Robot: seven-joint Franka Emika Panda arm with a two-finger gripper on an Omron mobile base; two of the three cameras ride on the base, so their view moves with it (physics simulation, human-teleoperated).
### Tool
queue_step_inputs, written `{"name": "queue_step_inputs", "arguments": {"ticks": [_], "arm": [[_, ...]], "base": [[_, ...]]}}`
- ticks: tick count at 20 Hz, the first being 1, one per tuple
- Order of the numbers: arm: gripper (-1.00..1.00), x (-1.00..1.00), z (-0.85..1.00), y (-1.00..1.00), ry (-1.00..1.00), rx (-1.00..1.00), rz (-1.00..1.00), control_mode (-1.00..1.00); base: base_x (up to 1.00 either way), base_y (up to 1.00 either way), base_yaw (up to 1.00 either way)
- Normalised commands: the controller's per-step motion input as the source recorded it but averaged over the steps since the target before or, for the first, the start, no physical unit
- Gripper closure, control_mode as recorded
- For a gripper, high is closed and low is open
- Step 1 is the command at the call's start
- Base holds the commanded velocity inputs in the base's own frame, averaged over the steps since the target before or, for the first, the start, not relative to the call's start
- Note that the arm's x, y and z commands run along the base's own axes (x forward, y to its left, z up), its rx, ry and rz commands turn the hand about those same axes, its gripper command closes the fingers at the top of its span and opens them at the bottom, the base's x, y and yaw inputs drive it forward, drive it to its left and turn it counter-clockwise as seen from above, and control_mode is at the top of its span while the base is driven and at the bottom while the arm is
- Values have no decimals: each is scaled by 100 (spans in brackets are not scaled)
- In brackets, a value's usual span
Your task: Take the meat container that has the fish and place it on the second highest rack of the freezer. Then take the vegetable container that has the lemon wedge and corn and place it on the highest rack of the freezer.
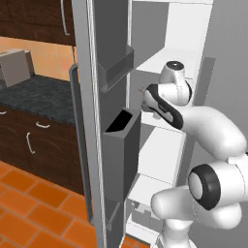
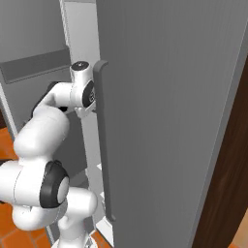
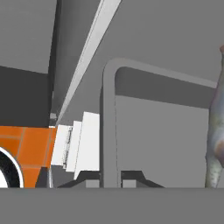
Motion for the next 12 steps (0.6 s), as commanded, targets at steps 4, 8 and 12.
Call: {"name": "queue_step_inputs", "arguments": {"ticks": [4, 8, 12], "arm": [[100, 73, -31, -5, -2, 0, 0, -100], [100, 85, -3, -28, -1, 0, 0, -100], [100, 89, 0, -19, 0, 4, 0, -100]], "base": [[0, 0, 0], [0, 0, 0], [0, 0, 0]]}}
